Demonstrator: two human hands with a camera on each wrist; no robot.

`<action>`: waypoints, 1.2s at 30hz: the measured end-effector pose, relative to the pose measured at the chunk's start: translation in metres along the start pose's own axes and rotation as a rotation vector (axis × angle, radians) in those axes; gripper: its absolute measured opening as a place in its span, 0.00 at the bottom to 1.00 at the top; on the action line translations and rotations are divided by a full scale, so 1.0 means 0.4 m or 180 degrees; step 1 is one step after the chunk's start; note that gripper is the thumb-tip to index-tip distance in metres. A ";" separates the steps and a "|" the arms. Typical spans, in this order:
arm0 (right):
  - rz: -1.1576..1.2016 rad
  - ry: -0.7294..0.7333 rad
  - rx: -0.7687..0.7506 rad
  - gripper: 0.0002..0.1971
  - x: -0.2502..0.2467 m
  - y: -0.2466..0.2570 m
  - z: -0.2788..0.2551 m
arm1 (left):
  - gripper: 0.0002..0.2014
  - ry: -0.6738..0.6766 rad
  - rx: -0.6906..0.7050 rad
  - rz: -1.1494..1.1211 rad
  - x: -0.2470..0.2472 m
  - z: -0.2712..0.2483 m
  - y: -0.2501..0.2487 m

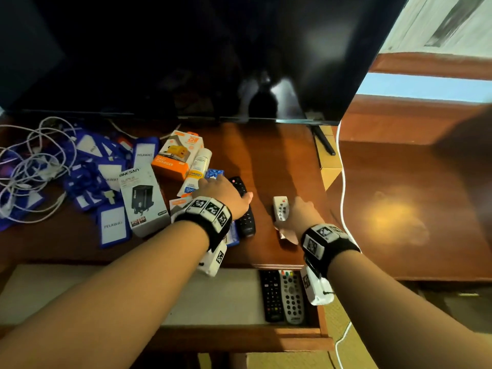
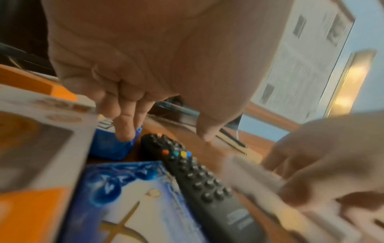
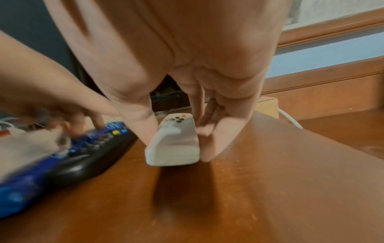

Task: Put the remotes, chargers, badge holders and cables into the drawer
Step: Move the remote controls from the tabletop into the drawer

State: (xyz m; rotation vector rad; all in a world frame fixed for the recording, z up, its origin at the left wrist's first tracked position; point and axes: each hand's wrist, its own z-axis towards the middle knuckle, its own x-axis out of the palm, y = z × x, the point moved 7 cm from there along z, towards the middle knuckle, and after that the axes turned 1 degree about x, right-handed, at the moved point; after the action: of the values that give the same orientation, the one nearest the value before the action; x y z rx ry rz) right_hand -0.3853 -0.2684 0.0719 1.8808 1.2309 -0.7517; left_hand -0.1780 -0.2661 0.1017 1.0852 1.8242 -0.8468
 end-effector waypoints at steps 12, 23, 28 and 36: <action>0.0723 -0.0175 -0.0807 0.29 0.045 -0.078 -0.291 | 0.34 0.0031 0.0040 0.0195 0.020 0.011 -0.105; -0.0841 0.0656 -0.0981 0.28 0.254 -0.034 -0.296 | 0.28 -0.0488 0.1314 -0.1112 -0.094 -0.331 0.068; -0.1294 0.0933 -0.0899 0.31 0.338 0.013 -0.253 | 0.31 -0.0068 0.1417 -0.0781 0.010 -0.426 0.234; -0.1536 0.1036 -0.0610 0.31 0.385 0.017 -0.217 | 0.28 0.0536 0.1378 -0.0131 0.154 -0.399 0.298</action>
State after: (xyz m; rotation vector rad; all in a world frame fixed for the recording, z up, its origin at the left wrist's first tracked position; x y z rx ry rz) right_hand -0.3169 -0.1225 -0.0013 1.6033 1.9330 -0.5531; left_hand -0.1369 -0.0618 0.0992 1.4276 1.8510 -1.2461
